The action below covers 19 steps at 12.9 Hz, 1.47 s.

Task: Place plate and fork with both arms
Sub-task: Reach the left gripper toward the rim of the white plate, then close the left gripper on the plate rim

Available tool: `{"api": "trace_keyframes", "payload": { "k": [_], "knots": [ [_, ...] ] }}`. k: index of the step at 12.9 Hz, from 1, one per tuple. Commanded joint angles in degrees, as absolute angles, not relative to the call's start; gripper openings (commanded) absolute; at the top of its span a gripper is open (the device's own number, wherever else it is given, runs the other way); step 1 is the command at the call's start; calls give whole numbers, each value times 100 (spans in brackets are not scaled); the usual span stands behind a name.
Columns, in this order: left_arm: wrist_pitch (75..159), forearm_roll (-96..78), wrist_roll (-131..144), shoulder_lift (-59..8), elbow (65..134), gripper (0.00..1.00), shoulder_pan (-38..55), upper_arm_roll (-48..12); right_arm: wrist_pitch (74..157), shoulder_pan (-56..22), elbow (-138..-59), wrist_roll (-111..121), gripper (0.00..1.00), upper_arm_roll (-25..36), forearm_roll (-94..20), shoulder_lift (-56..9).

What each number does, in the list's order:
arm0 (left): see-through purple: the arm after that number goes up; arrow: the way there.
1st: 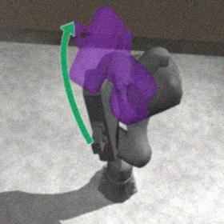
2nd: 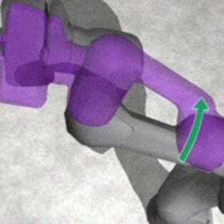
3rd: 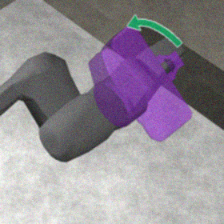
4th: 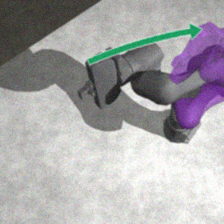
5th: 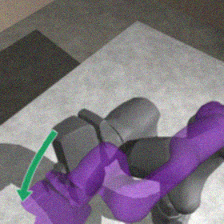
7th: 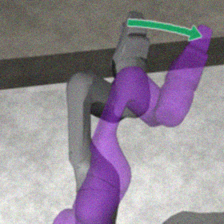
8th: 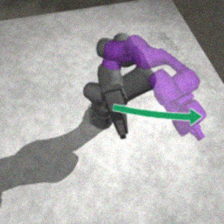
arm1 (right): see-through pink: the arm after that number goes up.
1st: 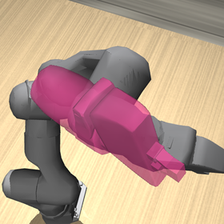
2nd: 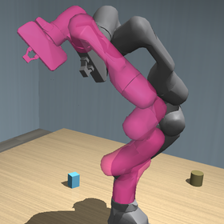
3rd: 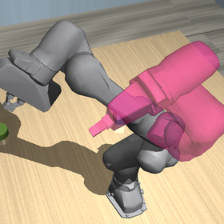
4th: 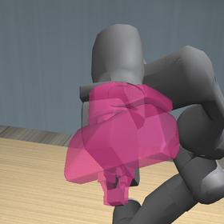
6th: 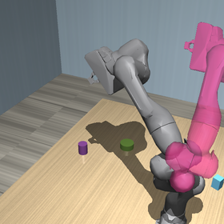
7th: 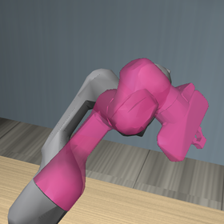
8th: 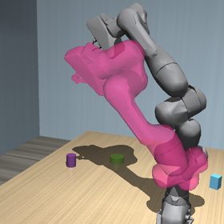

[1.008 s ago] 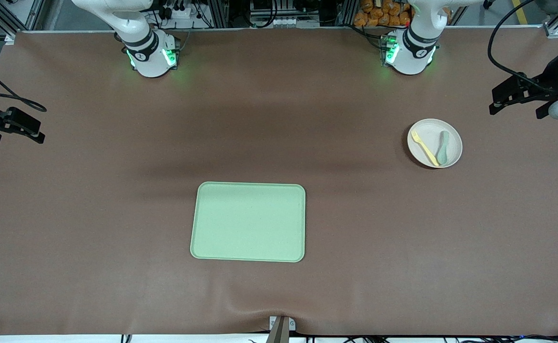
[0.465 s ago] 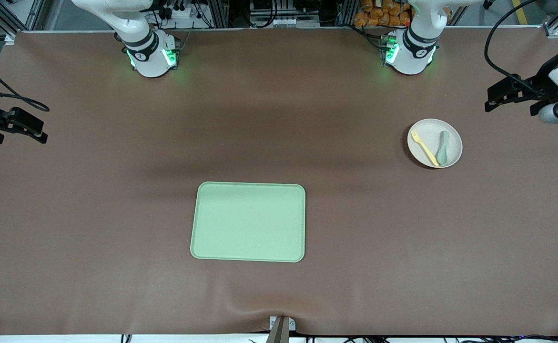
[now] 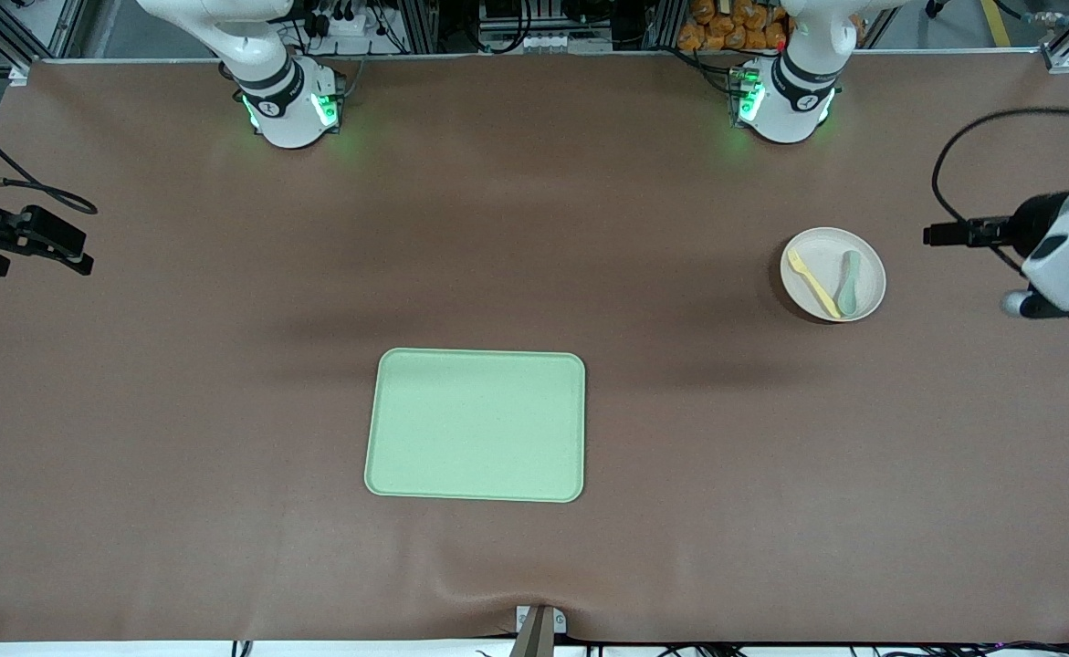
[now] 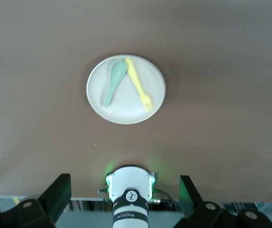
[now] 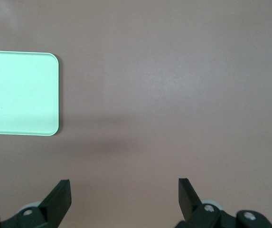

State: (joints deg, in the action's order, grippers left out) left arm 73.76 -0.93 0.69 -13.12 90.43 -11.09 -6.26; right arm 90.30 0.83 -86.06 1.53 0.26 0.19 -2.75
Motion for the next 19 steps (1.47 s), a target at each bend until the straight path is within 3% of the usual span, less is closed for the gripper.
{"api": "trace_keyframes", "payload": {
  "k": [1, 7, 12, 19],
  "knots": [
    [7339, 227, 18, -1651, 9332, 100, -1222, -677, 8974, 88, -8490, 193, 100, 26, 53, -325],
    [8514, 615, 18, -1749, 10852, 100, -1230, -703, 8965, 97, -8490, 176, 100, 26, 44, -325],
    [9666, 948, -61, -1784, 11732, 100, -1520, -712, 8947, 97, -8490, 176, 100, 26, 44, -325],
    [10897, 1046, -668, -2310, 11892, 100, -1969, -712, 8930, 97, -8499, 167, 100, 26, 44, -325]
  ]
}}
